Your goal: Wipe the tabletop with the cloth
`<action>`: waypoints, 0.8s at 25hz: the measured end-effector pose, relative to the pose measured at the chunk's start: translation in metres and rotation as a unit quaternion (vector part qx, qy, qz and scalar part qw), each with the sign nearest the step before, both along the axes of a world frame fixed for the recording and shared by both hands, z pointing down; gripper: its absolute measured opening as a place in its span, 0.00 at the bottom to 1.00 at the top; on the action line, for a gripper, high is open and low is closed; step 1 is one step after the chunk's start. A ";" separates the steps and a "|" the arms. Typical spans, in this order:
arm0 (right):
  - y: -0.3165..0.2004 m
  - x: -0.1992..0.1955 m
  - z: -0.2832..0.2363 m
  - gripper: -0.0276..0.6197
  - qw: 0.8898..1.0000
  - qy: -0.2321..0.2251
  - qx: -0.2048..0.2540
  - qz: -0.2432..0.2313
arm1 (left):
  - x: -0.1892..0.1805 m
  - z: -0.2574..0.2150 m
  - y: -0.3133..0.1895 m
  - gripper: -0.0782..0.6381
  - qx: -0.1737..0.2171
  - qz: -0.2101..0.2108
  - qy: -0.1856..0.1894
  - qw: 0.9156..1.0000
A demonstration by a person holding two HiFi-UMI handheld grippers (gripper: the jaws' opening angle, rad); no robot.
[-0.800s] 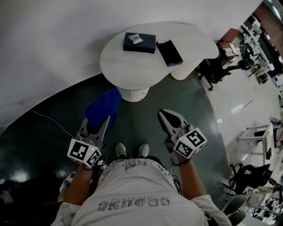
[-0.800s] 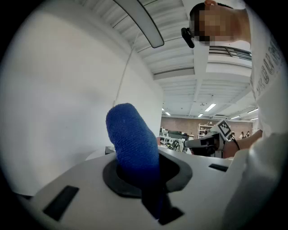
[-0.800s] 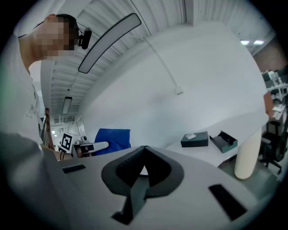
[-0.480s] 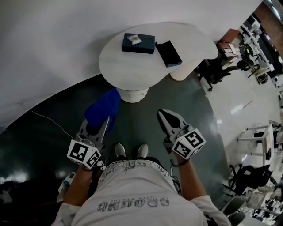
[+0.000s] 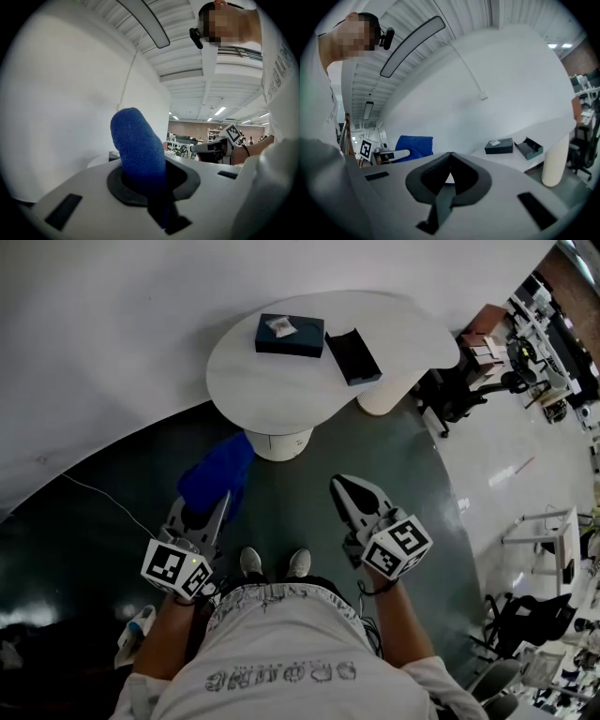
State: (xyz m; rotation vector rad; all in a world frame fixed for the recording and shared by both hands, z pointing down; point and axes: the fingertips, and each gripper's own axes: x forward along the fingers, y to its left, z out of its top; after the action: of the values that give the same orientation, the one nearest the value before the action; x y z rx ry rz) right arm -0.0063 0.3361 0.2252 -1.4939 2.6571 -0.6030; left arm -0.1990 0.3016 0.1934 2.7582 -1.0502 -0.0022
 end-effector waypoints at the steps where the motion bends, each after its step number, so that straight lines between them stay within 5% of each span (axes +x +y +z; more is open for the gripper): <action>1: 0.002 0.001 0.000 0.05 1.000 0.000 0.001 -0.002 | 0.001 0.000 0.003 0.21 0.000 -0.002 0.000 1.000; 20: 0.027 0.038 0.011 0.05 0.999 -0.004 -0.002 -0.032 | 0.028 0.001 0.039 0.21 0.010 -0.042 0.001 0.999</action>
State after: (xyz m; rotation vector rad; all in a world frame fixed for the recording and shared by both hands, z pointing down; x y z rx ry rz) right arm 0.0318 0.3629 0.2363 -1.4085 2.7079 -0.6173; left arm -0.1709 0.3405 0.1947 2.7284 -1.1705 -0.0260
